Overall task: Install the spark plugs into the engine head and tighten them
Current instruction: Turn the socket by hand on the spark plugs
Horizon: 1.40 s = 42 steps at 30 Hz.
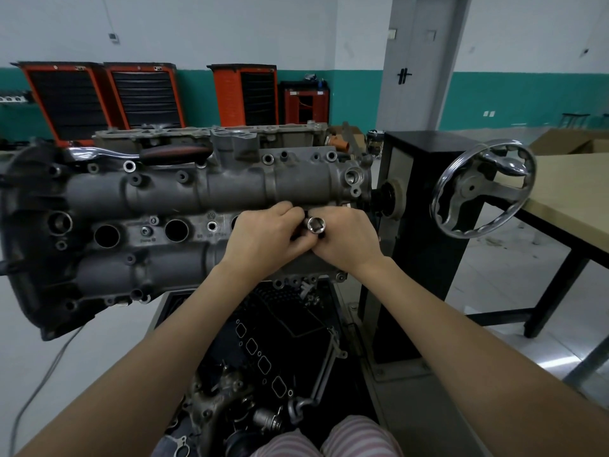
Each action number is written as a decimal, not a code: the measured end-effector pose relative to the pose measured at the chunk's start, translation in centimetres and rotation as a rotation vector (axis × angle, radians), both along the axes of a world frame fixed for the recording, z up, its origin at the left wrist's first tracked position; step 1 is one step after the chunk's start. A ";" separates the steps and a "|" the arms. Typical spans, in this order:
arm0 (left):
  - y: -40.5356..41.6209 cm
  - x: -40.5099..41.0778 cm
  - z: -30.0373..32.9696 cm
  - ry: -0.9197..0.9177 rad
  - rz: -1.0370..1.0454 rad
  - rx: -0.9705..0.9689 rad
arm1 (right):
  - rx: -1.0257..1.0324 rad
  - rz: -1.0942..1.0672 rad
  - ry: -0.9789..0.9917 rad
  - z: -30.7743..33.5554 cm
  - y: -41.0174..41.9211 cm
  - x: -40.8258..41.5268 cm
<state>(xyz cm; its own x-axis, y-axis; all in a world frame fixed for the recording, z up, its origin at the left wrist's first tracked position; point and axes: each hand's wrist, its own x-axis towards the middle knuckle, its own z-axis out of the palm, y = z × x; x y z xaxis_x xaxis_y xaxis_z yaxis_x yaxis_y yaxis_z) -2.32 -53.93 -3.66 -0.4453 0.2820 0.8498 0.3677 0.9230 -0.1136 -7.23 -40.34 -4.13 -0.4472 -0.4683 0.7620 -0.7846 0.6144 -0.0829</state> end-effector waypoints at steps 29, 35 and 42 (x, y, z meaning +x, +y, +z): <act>0.0 0.1 0.0 0.010 -0.005 -0.007 | 0.040 0.023 -0.032 0.1 0.1 0.1; 0.0 -0.1 -0.1 0.025 -0.016 -0.033 | 0.021 0.009 0.006 0.1 0.0 0.2; 0.2 0.1 0.2 -0.011 -0.022 -0.005 | 0.047 -0.014 0.019 0.1 0.0 0.1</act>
<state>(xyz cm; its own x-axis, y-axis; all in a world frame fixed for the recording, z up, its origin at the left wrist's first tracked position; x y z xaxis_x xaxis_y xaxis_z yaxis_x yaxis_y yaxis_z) -2.19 -53.70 -3.47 -0.4480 0.2963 0.8435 0.3892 0.9140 -0.1143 -7.17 -40.38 -4.02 -0.4401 -0.4974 0.7476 -0.7769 0.6284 -0.0393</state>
